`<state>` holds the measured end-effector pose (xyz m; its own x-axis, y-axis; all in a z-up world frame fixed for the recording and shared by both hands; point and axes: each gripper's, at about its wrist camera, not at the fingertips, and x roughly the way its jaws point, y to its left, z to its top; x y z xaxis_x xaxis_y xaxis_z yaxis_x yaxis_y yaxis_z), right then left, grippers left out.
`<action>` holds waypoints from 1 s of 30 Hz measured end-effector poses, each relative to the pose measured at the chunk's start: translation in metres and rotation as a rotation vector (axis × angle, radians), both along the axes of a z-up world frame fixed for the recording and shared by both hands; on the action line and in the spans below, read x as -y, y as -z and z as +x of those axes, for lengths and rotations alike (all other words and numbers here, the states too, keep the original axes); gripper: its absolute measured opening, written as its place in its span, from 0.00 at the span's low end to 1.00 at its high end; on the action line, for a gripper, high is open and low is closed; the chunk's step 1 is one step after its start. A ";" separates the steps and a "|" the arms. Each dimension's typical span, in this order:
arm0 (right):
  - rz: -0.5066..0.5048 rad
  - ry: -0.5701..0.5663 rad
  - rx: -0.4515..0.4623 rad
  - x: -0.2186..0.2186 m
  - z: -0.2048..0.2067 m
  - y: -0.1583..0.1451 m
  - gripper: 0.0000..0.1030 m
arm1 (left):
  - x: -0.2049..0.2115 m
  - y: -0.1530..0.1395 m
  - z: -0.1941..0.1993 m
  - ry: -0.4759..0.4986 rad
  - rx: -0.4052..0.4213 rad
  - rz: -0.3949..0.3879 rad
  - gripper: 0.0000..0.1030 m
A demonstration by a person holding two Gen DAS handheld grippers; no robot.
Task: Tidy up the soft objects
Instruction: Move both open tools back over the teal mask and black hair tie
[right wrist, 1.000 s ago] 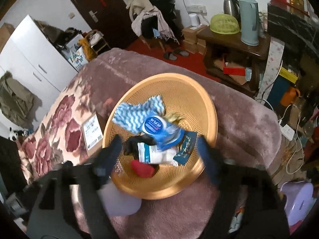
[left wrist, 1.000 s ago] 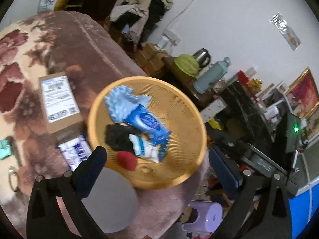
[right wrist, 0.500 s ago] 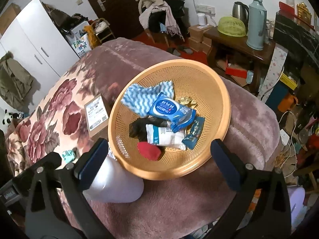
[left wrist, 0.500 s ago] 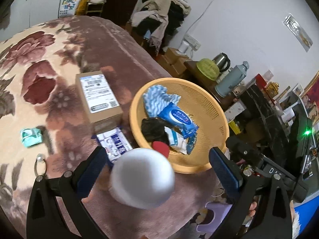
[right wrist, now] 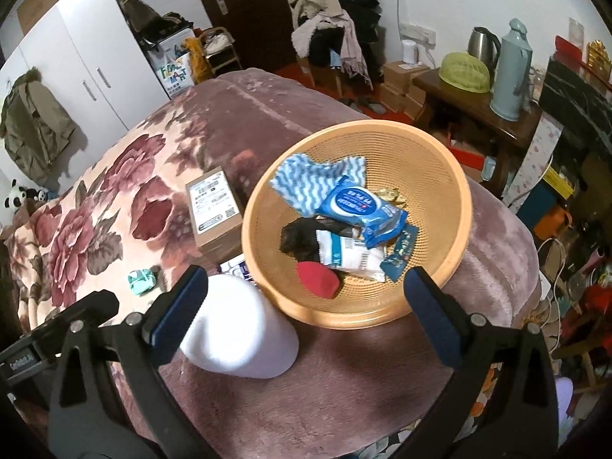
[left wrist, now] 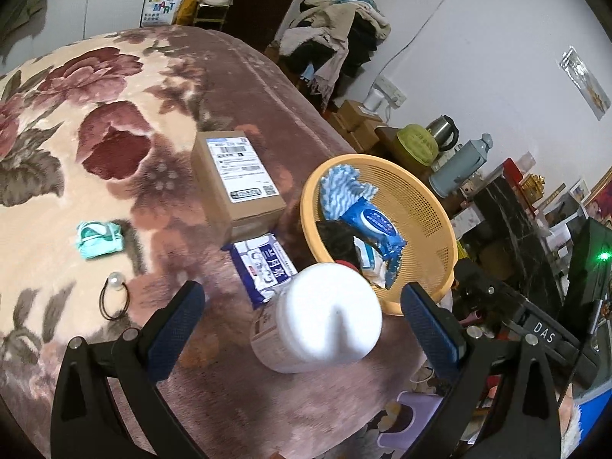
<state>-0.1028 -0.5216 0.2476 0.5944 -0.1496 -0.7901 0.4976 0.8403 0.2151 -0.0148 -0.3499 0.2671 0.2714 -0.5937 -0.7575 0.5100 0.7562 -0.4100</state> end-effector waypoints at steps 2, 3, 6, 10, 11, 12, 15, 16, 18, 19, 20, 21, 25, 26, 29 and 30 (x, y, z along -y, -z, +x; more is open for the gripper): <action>-0.010 -0.010 0.000 -0.007 0.002 -0.002 1.00 | -0.006 -0.001 0.000 -0.004 0.002 -0.003 0.99; -0.014 -0.016 0.000 -0.011 0.004 -0.003 1.00 | -0.011 -0.002 0.001 -0.008 0.002 -0.007 0.99; -0.024 -0.031 0.001 -0.021 0.008 -0.006 1.00 | -0.019 -0.003 0.003 -0.014 0.004 -0.012 0.99; -0.036 -0.048 0.007 -0.034 0.014 -0.010 1.00 | -0.032 -0.004 0.006 -0.032 0.007 -0.012 0.99; -0.037 -0.053 0.008 -0.037 0.015 -0.011 1.00 | -0.035 -0.003 0.007 -0.037 0.006 -0.013 0.99; -0.040 -0.058 0.008 -0.041 0.017 -0.011 1.00 | -0.039 -0.003 0.008 -0.041 0.003 -0.015 0.99; -0.045 -0.078 0.006 -0.052 0.022 -0.011 1.00 | -0.049 -0.002 0.010 -0.056 0.001 -0.019 0.99; -0.046 -0.082 0.004 -0.054 0.023 -0.010 1.00 | -0.051 -0.001 0.011 -0.058 0.000 -0.019 0.99; -0.045 -0.091 0.000 -0.059 0.026 -0.009 1.00 | -0.056 0.000 0.012 -0.064 -0.001 -0.018 0.99; -0.045 -0.096 -0.002 -0.063 0.027 -0.008 1.00 | -0.058 0.000 0.012 -0.066 -0.002 -0.018 0.99; -0.046 -0.100 -0.004 -0.066 0.029 -0.007 1.00 | -0.061 0.000 0.013 -0.069 -0.003 -0.019 0.99; -0.048 -0.105 -0.005 -0.069 0.030 -0.007 1.00 | -0.064 0.001 0.014 -0.072 -0.004 -0.020 0.99; -0.054 -0.119 -0.007 -0.079 0.035 -0.007 1.00 | -0.075 0.003 0.016 -0.085 -0.007 -0.021 0.99; -0.055 -0.122 -0.007 -0.081 0.036 -0.007 1.00 | -0.078 0.004 0.017 -0.089 -0.008 -0.022 0.99; -0.059 -0.135 -0.006 -0.090 0.040 -0.007 1.00 | -0.086 0.005 0.020 -0.102 -0.013 -0.024 0.99; -0.062 -0.141 -0.007 -0.094 0.041 -0.007 1.00 | -0.088 0.006 0.021 -0.106 -0.014 -0.025 0.99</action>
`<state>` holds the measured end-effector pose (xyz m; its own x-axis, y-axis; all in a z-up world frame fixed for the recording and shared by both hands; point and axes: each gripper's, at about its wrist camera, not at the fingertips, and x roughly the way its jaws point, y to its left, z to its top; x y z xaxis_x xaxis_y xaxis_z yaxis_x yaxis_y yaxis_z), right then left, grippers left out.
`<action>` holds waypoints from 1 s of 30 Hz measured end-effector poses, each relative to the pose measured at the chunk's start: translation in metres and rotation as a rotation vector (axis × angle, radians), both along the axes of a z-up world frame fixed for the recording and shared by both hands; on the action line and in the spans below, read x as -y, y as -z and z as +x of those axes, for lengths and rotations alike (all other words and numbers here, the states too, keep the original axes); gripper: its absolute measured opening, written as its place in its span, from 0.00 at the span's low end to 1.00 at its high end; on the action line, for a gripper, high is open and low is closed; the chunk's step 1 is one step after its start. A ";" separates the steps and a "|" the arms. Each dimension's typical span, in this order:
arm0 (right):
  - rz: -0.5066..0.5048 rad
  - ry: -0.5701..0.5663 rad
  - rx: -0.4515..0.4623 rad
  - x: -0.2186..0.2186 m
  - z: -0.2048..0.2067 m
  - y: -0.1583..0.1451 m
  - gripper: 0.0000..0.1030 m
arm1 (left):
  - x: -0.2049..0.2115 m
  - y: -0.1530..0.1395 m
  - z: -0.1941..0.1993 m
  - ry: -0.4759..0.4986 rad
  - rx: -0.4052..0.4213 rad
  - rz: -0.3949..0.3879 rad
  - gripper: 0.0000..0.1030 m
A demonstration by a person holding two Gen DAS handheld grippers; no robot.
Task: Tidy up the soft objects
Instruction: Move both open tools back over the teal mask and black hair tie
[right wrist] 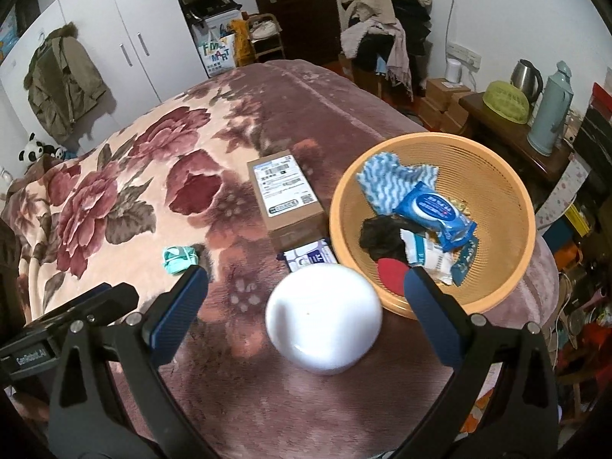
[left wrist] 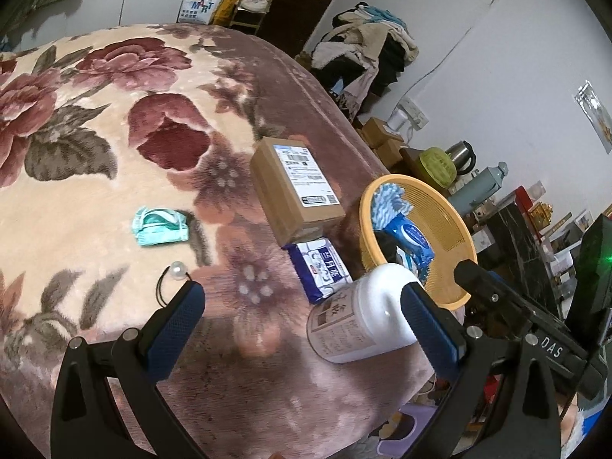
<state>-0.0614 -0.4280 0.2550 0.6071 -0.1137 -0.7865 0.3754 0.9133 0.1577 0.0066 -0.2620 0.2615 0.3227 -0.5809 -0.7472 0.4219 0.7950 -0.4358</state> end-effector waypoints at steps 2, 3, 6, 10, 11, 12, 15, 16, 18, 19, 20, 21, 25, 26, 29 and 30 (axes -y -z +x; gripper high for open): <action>-0.002 -0.008 -0.002 -0.005 0.003 0.000 1.00 | -0.005 0.000 0.002 -0.004 0.000 -0.002 0.99; -0.004 -0.015 -0.002 -0.008 0.005 0.000 1.00 | -0.007 0.000 0.003 -0.006 0.000 -0.003 0.99; -0.009 -0.029 -0.005 -0.017 0.010 0.000 1.00 | -0.014 0.001 0.005 -0.014 -0.002 -0.005 0.99; -0.013 -0.046 -0.009 -0.028 0.016 0.001 1.00 | -0.026 0.004 0.009 -0.029 -0.006 -0.005 0.99; -0.014 -0.050 -0.010 -0.030 0.017 0.002 1.00 | -0.028 0.005 0.010 -0.033 -0.008 -0.006 0.99; -0.015 -0.054 -0.013 -0.032 0.019 0.003 1.00 | -0.032 0.007 0.012 -0.038 -0.011 -0.007 0.99; -0.018 -0.068 -0.019 -0.042 0.024 0.005 1.00 | -0.041 0.010 0.014 -0.050 -0.016 -0.007 0.99; -0.019 -0.073 -0.021 -0.044 0.026 0.006 1.00 | -0.042 0.011 0.015 -0.054 -0.018 -0.008 0.99; -0.019 -0.082 -0.027 -0.050 0.029 0.008 1.00 | -0.047 0.012 0.018 -0.061 -0.021 -0.009 0.99; -0.020 -0.086 -0.029 -0.053 0.030 0.009 1.00 | -0.050 0.013 0.019 -0.065 -0.023 -0.010 0.99; -0.020 -0.091 -0.030 -0.055 0.032 0.009 1.00 | -0.052 0.015 0.020 -0.067 -0.024 -0.011 0.99; -0.021 -0.096 -0.031 -0.058 0.033 0.010 1.00 | -0.055 0.016 0.021 -0.071 -0.026 -0.010 0.99; -0.025 -0.110 -0.039 -0.067 0.039 0.013 1.00 | -0.064 0.022 0.026 -0.085 -0.035 -0.011 0.99; -0.025 -0.113 -0.041 -0.069 0.041 0.014 1.00 | -0.066 0.023 0.028 -0.088 -0.036 -0.009 0.99; -0.025 -0.123 -0.048 -0.075 0.045 0.017 1.00 | -0.073 0.027 0.031 -0.098 -0.039 -0.005 0.99; -0.027 -0.127 -0.050 -0.077 0.046 0.019 1.00 | -0.076 0.029 0.032 -0.101 -0.042 -0.006 0.99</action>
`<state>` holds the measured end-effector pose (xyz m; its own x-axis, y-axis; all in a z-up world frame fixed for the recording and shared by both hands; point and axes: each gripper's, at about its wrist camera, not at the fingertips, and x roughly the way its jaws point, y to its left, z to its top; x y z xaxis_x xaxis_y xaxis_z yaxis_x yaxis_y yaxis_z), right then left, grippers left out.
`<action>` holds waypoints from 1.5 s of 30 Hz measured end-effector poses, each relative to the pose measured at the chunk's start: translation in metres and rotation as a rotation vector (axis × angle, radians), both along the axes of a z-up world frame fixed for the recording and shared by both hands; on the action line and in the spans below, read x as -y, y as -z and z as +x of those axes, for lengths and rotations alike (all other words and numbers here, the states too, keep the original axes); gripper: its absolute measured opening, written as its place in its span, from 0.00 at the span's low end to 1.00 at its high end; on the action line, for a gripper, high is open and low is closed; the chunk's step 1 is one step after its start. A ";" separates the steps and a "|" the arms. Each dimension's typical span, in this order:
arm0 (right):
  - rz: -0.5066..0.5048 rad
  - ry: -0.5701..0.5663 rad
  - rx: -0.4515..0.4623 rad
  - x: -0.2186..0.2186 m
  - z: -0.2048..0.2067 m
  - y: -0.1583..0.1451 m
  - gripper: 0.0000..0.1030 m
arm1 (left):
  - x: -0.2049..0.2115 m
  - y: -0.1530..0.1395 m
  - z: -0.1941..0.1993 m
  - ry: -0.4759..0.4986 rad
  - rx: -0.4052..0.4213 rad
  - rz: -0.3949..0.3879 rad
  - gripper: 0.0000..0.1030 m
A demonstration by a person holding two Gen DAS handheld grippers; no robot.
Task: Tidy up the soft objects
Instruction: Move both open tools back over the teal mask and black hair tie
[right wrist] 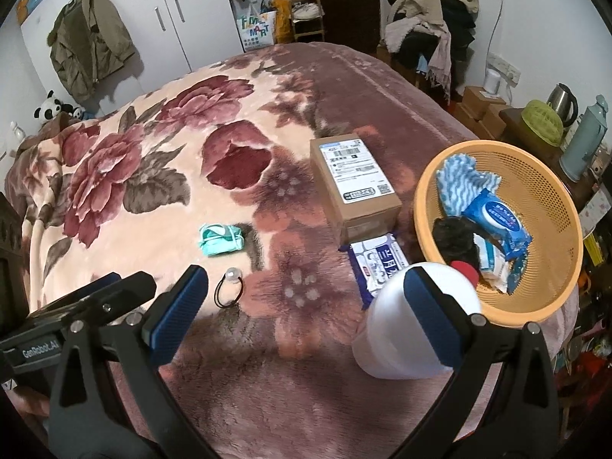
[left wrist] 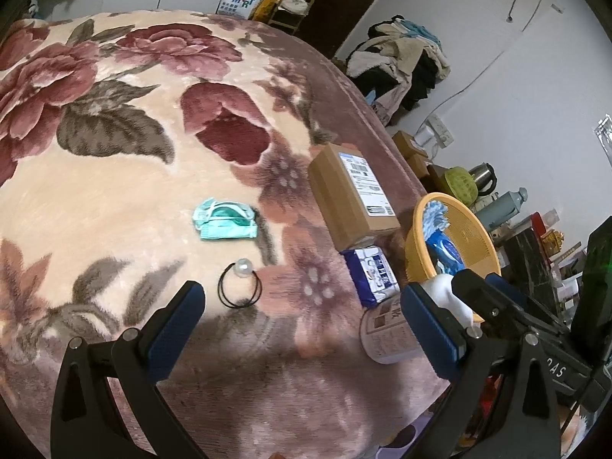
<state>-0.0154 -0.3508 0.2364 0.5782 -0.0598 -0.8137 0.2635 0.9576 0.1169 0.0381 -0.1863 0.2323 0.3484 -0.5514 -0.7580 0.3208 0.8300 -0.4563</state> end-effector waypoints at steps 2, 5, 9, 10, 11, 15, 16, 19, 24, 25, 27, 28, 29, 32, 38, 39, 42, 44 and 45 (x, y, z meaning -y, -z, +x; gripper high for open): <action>-0.001 -0.005 -0.006 -0.004 0.002 0.002 1.00 | -0.005 0.003 0.002 -0.009 -0.005 0.000 0.99; -0.001 -0.013 -0.013 -0.009 0.005 0.007 1.00 | -0.010 0.007 0.003 -0.016 -0.010 0.000 0.99; 0.000 -0.021 -0.021 -0.015 0.010 0.012 1.00 | -0.018 0.013 0.007 -0.030 -0.019 0.002 0.99; 0.000 -0.024 -0.023 -0.016 0.011 0.013 1.00 | -0.020 0.014 0.008 -0.033 -0.021 0.003 0.99; 0.000 -0.025 -0.025 -0.018 0.012 0.014 1.00 | -0.021 0.015 0.008 -0.035 -0.023 0.003 0.99; 0.001 -0.031 -0.032 -0.022 0.015 0.019 1.00 | -0.027 0.022 0.011 -0.046 -0.034 0.006 0.99; 0.002 -0.032 -0.034 -0.023 0.015 0.019 1.00 | -0.028 0.023 0.012 -0.049 -0.036 0.007 0.99; 0.004 -0.036 -0.041 -0.026 0.018 0.024 1.00 | -0.032 0.027 0.014 -0.055 -0.042 0.010 0.99; 0.008 -0.043 -0.051 -0.029 0.022 0.030 1.00 | -0.038 0.036 0.018 -0.066 -0.053 0.014 0.99; 0.010 -0.045 -0.053 -0.030 0.023 0.032 1.00 | -0.039 0.038 0.018 -0.068 -0.056 0.015 0.99; 0.012 -0.046 -0.057 -0.031 0.024 0.034 1.00 | -0.040 0.040 0.020 -0.071 -0.060 0.017 0.99; 0.013 -0.047 -0.059 -0.032 0.025 0.036 1.00 | -0.041 0.042 0.020 -0.073 -0.063 0.018 0.99; 0.014 -0.048 -0.061 -0.032 0.026 0.037 1.00 | -0.041 0.044 0.021 -0.074 -0.065 0.019 0.99; 0.016 -0.050 -0.067 -0.034 0.027 0.041 1.00 | -0.042 0.048 0.023 -0.077 -0.072 0.022 0.99; 0.024 -0.050 -0.081 -0.034 0.031 0.049 1.00 | -0.044 0.059 0.026 -0.082 -0.086 0.031 0.99; 0.027 -0.050 -0.084 -0.033 0.031 0.051 1.00 | -0.044 0.060 0.027 -0.083 -0.088 0.032 0.99; 0.030 -0.050 -0.092 -0.034 0.033 0.057 1.00 | -0.045 0.065 0.029 -0.086 -0.096 0.036 0.99; 0.033 -0.050 -0.097 -0.034 0.034 0.060 1.00 | -0.045 0.069 0.030 -0.088 -0.100 0.038 0.99; 0.036 -0.050 -0.099 -0.034 0.034 0.062 1.00 | -0.046 0.071 0.031 -0.090 -0.104 0.039 0.99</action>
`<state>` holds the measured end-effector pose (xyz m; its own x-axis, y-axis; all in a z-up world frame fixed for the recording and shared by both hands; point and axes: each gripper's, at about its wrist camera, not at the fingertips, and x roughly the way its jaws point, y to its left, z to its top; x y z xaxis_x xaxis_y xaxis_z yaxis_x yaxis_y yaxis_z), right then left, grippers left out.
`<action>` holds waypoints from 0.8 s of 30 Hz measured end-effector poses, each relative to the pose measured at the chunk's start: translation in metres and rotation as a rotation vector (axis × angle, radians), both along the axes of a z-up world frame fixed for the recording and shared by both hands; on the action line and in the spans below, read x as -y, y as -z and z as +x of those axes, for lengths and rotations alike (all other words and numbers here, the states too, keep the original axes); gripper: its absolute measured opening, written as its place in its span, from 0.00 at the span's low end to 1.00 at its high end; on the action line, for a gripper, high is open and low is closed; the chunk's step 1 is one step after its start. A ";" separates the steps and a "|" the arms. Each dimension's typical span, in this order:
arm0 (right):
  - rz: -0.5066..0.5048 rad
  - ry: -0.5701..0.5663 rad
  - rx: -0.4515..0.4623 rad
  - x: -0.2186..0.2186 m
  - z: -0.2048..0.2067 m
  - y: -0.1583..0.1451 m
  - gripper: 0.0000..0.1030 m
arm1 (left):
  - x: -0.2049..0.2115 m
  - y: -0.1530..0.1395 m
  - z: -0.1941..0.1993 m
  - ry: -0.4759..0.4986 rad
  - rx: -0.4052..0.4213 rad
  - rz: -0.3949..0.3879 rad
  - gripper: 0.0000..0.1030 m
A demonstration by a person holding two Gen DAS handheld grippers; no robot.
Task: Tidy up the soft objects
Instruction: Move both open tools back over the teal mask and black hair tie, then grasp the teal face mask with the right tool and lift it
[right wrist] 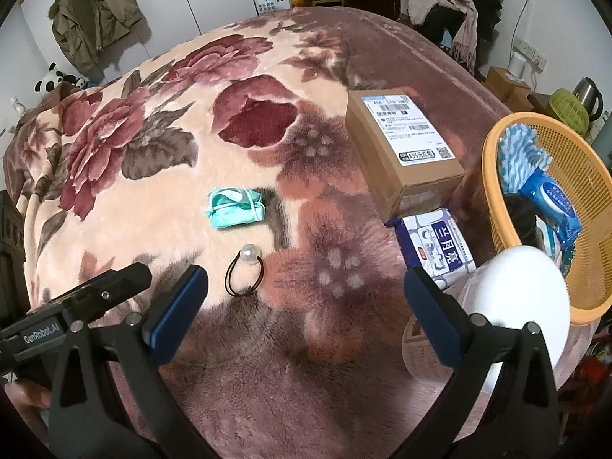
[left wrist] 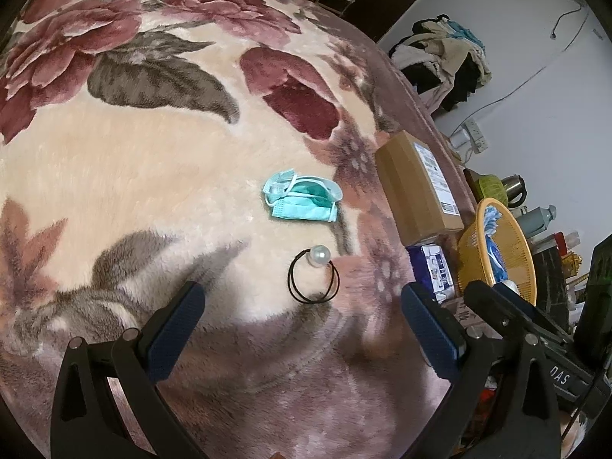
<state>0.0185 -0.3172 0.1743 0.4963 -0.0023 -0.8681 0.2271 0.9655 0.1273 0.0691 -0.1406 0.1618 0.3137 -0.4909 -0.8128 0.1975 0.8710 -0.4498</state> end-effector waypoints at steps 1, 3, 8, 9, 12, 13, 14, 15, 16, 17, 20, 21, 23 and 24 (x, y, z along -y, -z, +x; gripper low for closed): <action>0.002 0.000 -0.003 0.000 0.000 0.002 1.00 | 0.000 0.002 0.001 0.000 -0.002 0.001 0.99; 0.006 0.000 -0.009 0.001 0.001 0.006 1.00 | 0.000 0.004 0.002 0.000 -0.005 0.006 0.99; 0.015 0.003 -0.022 0.002 0.004 0.016 1.00 | -0.002 0.015 0.006 -0.005 -0.021 0.015 0.99; 0.019 0.004 -0.027 0.002 0.005 0.019 1.00 | -0.002 0.018 0.006 -0.007 -0.024 0.018 0.99; 0.014 -0.010 -0.029 -0.001 0.007 0.023 1.00 | -0.004 0.025 0.008 -0.013 -0.033 0.027 0.99; 0.022 -0.009 -0.034 -0.002 0.008 0.026 1.00 | -0.004 0.028 0.009 -0.015 -0.037 0.029 0.99; 0.029 -0.006 -0.037 -0.002 0.010 0.028 1.00 | -0.005 0.030 0.010 -0.016 -0.040 0.030 0.99; 0.032 -0.006 -0.038 -0.002 0.010 0.029 1.00 | -0.006 0.032 0.010 -0.018 -0.042 0.032 0.99; 0.032 -0.007 -0.039 -0.003 0.011 0.031 1.00 | -0.007 0.034 0.011 -0.019 -0.043 0.034 0.99; 0.032 -0.009 -0.041 -0.003 0.013 0.033 1.00 | -0.008 0.036 0.011 -0.020 -0.045 0.038 0.99; 0.038 -0.016 -0.049 -0.005 0.016 0.038 1.00 | -0.012 0.042 0.014 -0.026 -0.053 0.045 0.99; 0.038 -0.018 -0.051 -0.006 0.017 0.039 1.00 | -0.013 0.044 0.015 -0.029 -0.056 0.047 0.99; 0.040 -0.020 -0.054 -0.007 0.019 0.042 1.00 | -0.018 0.047 0.017 -0.038 -0.058 0.051 0.99; 0.040 -0.022 -0.056 -0.008 0.021 0.043 1.00 | -0.021 0.049 0.018 -0.044 -0.060 0.054 0.99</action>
